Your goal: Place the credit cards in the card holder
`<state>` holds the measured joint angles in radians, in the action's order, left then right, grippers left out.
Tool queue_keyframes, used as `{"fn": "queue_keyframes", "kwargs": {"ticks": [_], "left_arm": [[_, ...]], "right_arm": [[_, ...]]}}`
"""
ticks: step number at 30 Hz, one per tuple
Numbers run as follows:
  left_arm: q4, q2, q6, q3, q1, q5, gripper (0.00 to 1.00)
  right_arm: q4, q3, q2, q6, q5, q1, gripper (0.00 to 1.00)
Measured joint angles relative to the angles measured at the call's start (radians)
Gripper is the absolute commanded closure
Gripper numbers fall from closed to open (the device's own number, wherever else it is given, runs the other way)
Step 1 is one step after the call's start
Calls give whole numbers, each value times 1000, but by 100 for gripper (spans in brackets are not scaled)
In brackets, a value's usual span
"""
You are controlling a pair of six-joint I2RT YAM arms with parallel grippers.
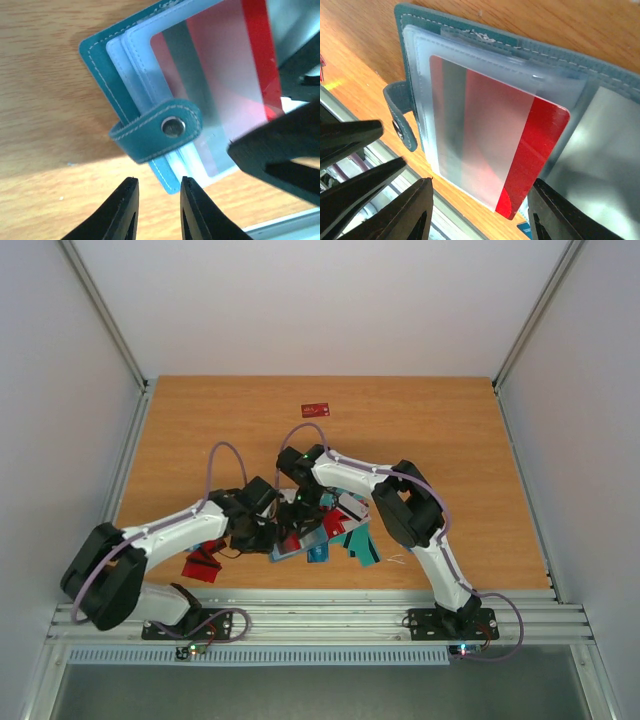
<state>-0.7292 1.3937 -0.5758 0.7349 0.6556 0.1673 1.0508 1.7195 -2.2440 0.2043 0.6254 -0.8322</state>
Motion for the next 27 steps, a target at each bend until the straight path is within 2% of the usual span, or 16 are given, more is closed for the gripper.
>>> {"fn": "queue_keyframes", "kwargs": {"ticks": [4,10,22,27], "left_arm": [[-41,-75,-8,2,-4,-9,73],[-80,-93,-23,4,-27,-19,73],[-43,28,-11,9,-95,-23,75],[-2,59,5,7,-105,-14,79]], "right_arm": [[8,20,-12,1,0,-1,49],[13,40,-35,0,10,-1,50],[12,69,-54,-3,30,-1,54],[12,82,-63,-7,34,-1,56]]}}
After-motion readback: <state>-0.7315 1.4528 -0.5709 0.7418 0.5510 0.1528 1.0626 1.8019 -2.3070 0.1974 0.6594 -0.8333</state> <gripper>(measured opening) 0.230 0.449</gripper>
